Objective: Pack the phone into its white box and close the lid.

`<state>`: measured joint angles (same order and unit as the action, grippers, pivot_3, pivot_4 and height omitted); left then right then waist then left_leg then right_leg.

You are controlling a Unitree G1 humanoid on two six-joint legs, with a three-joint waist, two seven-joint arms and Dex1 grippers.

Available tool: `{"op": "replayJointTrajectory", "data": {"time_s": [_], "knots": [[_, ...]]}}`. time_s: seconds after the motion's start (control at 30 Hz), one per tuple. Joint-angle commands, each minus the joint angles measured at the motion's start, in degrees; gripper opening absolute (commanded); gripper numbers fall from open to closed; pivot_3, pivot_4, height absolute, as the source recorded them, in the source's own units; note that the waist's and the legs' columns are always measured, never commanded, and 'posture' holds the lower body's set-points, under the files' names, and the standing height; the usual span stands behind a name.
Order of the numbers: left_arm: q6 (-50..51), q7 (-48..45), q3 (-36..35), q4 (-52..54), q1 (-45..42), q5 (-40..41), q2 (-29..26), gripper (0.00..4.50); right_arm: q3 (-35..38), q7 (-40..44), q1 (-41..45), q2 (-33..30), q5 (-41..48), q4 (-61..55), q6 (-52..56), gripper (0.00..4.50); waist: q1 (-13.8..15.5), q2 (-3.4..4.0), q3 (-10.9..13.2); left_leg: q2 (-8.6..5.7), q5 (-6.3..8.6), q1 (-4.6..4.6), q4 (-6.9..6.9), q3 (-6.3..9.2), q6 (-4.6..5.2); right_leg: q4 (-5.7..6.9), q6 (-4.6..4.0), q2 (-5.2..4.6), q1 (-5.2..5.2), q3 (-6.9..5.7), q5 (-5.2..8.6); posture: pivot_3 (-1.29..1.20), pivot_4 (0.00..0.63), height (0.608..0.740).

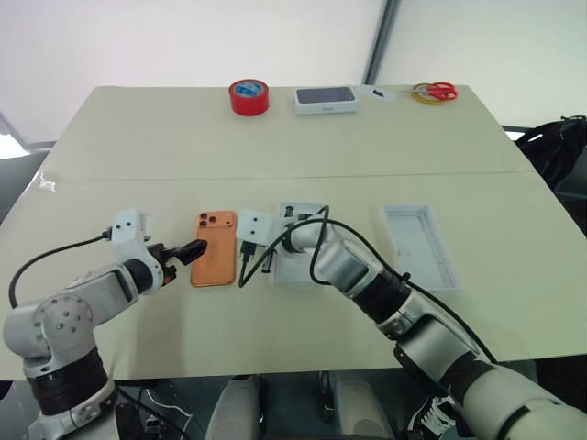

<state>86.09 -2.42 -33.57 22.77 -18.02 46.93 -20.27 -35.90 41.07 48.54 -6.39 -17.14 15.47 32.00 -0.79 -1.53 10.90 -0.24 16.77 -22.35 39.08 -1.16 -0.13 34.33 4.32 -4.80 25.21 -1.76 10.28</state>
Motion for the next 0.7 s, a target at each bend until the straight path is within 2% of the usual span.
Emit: {"op": "replayJointTrajectory", "data": {"time_s": [0.03,0.37,0.7], "knots": [[5.42,-0.37,0.12,0.39,-1.35,1.82,2.79,4.42,-1.04,1.04,0.84,1.35,-0.30,-0.84,-1.21,0.00,0.00,0.00,0.00,0.00,0.00,0.00,0.00,0.00,0.00,0.00,0.00,0.00,0.00,0.00,0.00,0.00,0.150,0.732],[6.41,0.33,2.37,0.49,-1.95,5.47,6.60,4.42,-1.23,1.96,-0.59,1.55,-0.50,-2.87,-0.87,0.00,0.17,0.01,-0.05,-0.05,-0.01,0.02,0.00,0.02,-0.02,0.00,-0.01,-0.08,-0.04,0.00,0.00,0.00,0.150,0.732],[6.41,2.23,1.63,-0.14,-3.08,10.99,6.74,4.42,-1.82,2.59,-2.27,1.54,-1.08,-5.01,0.21,0.00,0.10,0.00,-0.05,-0.11,0.00,0.02,0.00,0.04,-0.02,-0.01,-0.01,-0.14,-0.06,-0.01,0.00,0.00,0.150,0.732]]}}
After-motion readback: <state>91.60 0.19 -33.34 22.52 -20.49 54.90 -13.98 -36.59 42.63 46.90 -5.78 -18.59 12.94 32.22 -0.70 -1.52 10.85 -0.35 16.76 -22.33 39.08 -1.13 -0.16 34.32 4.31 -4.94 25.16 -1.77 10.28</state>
